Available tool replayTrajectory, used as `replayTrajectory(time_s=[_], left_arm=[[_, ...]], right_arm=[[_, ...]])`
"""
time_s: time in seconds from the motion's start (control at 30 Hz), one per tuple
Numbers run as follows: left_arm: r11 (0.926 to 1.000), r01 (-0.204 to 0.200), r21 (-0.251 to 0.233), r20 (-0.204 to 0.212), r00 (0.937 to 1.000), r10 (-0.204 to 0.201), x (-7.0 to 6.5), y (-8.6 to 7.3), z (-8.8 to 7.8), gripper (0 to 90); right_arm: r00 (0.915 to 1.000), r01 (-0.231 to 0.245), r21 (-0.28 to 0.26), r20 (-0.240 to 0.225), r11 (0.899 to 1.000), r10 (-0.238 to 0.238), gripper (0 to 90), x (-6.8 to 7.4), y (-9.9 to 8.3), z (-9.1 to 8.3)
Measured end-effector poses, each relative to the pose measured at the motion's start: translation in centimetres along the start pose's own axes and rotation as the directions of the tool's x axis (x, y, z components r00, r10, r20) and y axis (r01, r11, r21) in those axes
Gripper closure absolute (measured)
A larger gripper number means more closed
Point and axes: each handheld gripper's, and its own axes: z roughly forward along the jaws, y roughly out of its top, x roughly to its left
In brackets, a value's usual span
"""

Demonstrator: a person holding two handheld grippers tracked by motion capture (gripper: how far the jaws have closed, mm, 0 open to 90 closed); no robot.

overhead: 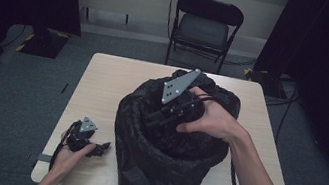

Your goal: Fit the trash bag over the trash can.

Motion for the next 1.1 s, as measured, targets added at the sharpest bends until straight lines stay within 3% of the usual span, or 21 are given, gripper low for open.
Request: replayTrajectory(time_s=[0.07, 0.13, 0.3, 0.43, 0.5, 0.6, 0.67, 0.8, 0.87, 1.03, 1.1], left_arm=[[1.0, 0.0, 0.0, 0.0, 1.0, 0.0, 0.0, 0.0, 0.0, 11.8], [1.0, 0.0, 0.0, 0.0, 1.0, 0.0, 0.0, 0.0, 0.0, 11.8], [1.0, 0.0, 0.0, 0.0, 1.0, 0.0, 0.0, 0.0, 0.0, 11.8], [1.0, -0.001, -0.001, 0.0, 1.0, 0.001, 0.0, 0.0, 0.0, 11.8], [1.0, 0.0, -0.001, 0.0, 1.0, 0.0, 0.0, 0.0, 0.0, 11.9], [1.0, 0.0, -0.001, 0.001, 1.0, 0.0, 0.0, 0.0, 0.0, 11.8], [1.0, -0.002, 0.0, -0.001, 1.0, 0.002, 0.1, 0.0, 0.0, 11.8], [1.0, 0.004, -0.003, -0.004, 1.0, -0.004, 0.1, 0.0, 0.1, 11.8], [1.0, 0.005, -0.003, -0.005, 1.0, -0.005, 0.1, 0.1, 0.1, 11.8], [1.0, 0.006, -0.003, -0.005, 1.0, -0.006, 0.1, 0.1, 0.1, 11.7], [1.0, 0.007, -0.002, -0.005, 1.0, -0.007, 0.1, 0.1, 0.1, 11.5]], right_arm=[[0.9995, 0.028, -0.039, 0.015, 0.999, -0.027, 77.3, -0.4, 0.4, 0.1], [0.9986, 0.012, -0.048, 0.052, 0.999, -0.009, 78.0, -1.1, 0.4, 0.6], [0.9959, -0.05, 0.037, 0.077, 0.998, 0.047, 72.4, -2.5, -1.2, 2.9], [0.9856, -0.14, 0.108, 0.111, 0.984, 0.128, 62.1, -3.0, -2.0, 4.2], [0.9773, -0.184, 0.157, 0.135, 0.97, 0.163, 56.4, -3.2, -2.2, 4.6], [0.9684, -0.228, 0.254, 0.159, 0.94, 0.192, 51.2, -3.3, -2.8, 5.3], [0.9663, -0.24, 0.274, 0.16, 0.931, 0.201, 45.8, -3.4, -3.0, 5.5], [0.9592, -0.272, 0.341, 0.17, 0.9, 0.226, 34.1, -3.6, -3.4, 5.9], [0.9487, -0.305, 0.348, 0.194, 0.887, 0.25, 32.4, -3.8, -3.6, 6.0], [0.9461, -0.31, 0.345, 0.203, 0.886, 0.252, 28.9, -3.9, -3.5, 5.8], [0.9492, -0.303, 0.331, 0.187, 0.893, 0.253, 27.7, -3.8, -3.3, 5.6]])
